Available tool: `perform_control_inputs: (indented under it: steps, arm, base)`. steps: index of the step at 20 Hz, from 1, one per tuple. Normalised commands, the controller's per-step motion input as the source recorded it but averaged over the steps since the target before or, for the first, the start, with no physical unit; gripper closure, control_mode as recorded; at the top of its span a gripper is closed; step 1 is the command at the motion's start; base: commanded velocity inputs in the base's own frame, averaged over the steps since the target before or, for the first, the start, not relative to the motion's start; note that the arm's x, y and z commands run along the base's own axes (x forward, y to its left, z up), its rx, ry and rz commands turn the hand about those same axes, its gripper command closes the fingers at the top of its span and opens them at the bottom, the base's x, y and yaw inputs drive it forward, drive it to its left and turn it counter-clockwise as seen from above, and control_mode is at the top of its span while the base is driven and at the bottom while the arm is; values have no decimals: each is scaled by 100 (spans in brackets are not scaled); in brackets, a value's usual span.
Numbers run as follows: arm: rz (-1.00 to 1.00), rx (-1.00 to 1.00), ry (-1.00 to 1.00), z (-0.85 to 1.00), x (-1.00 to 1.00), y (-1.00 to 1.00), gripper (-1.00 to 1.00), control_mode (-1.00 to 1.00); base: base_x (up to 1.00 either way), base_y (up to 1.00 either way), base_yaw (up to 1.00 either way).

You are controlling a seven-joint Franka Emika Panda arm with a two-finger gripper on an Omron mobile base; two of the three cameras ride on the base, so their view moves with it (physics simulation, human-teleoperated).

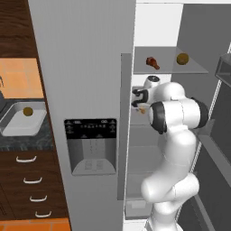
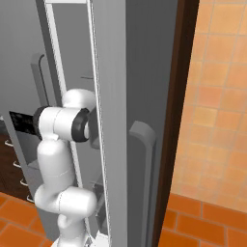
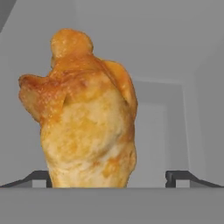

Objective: Place one avocado and one chicken drumstick in each tupperware on the nearby counter, to pack two identical lunches.

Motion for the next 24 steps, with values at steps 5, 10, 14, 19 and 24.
perform_control_inputs:
  steps: [5, 10, 14, 19, 24]
  arm:
    - [5, 0, 7, -41, 31, 0, 100, -100]
    - [5, 0, -2, -6, -41, 0, 100, -100]
    - [4, 0, 0, 0, -92, 0, 100, -100]
    - [0, 0, 1, 21, -100, 0, 100, -100]
    - [0, 0, 13, 85, -100, 8, 100, -100]
  base:
    - [0, 0, 0]
    - [0, 0, 0]
    - [0, 0, 0]
    - [0, 0, 0]
    - [0, 0, 0]
